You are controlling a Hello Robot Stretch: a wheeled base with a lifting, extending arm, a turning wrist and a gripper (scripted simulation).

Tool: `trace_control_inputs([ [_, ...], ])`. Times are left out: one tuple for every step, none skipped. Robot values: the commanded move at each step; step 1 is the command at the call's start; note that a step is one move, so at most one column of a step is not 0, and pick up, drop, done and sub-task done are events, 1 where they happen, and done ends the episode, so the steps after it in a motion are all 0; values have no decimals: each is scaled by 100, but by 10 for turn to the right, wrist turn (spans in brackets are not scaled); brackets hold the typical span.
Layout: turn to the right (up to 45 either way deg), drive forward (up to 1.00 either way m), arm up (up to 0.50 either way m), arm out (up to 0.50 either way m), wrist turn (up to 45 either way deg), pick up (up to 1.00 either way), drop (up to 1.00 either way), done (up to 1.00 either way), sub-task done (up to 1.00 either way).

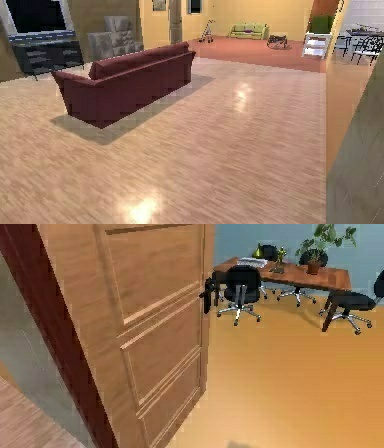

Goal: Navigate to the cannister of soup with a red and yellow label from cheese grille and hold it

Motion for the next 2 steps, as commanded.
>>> trace_control_inputs([
  [0, 75, 0, 0, 0, 0, 0, 0, 0],
  [360, 0, 0, 0, 0, 0, 0, 0, 0],
])
